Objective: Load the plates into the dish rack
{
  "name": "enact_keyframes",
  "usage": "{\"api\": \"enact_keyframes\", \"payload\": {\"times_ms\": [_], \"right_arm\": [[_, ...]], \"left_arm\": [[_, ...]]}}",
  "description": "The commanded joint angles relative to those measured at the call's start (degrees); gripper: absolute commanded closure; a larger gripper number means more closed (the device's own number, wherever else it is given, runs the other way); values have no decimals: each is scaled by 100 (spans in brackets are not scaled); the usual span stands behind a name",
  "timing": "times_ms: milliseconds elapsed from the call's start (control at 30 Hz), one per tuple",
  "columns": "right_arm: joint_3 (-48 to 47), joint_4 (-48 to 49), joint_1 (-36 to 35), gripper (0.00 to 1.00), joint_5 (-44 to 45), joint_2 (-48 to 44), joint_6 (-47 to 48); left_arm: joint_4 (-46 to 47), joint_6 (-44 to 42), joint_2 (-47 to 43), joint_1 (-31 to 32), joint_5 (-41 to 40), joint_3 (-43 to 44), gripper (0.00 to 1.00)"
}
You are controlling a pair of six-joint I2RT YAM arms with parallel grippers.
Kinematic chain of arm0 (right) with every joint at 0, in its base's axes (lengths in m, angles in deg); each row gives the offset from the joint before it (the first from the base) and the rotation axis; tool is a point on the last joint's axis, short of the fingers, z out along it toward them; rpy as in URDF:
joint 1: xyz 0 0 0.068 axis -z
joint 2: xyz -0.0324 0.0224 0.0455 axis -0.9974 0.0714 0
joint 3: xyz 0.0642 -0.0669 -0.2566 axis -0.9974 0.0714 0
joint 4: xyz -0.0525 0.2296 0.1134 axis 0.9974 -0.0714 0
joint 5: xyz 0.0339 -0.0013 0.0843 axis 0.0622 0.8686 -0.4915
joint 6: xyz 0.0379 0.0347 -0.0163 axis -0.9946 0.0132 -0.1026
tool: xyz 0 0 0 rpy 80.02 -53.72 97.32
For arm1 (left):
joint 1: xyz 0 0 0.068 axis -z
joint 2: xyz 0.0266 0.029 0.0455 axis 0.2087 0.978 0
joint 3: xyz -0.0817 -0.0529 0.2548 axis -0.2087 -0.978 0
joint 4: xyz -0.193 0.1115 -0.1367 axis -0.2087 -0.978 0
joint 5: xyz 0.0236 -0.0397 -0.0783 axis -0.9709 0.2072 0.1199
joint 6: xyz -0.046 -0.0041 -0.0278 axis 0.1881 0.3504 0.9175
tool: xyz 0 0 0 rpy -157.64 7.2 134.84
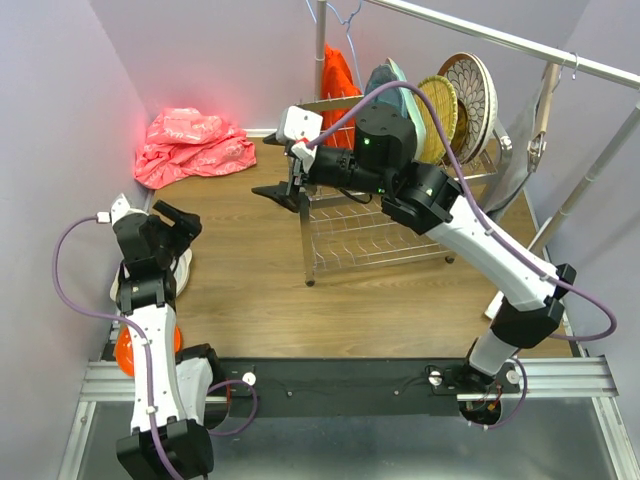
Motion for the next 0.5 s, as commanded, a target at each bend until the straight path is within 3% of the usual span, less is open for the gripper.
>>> {"api": "enact_keyframes", "payload": {"times_ms": [0,267,467], "right_arm": [[-425,-53,-42,11,-187,253,-166],[-891,-62,-42,11,287,394,-122],[-953,-71,-34,10,717,430,-16]], "left_arm": [[-18,172,103,-63,-703,-18,18],[-368,567,1620,-63,-1529,464,16],[-1089,849,3036,-63,-2347,1378,16]]}}
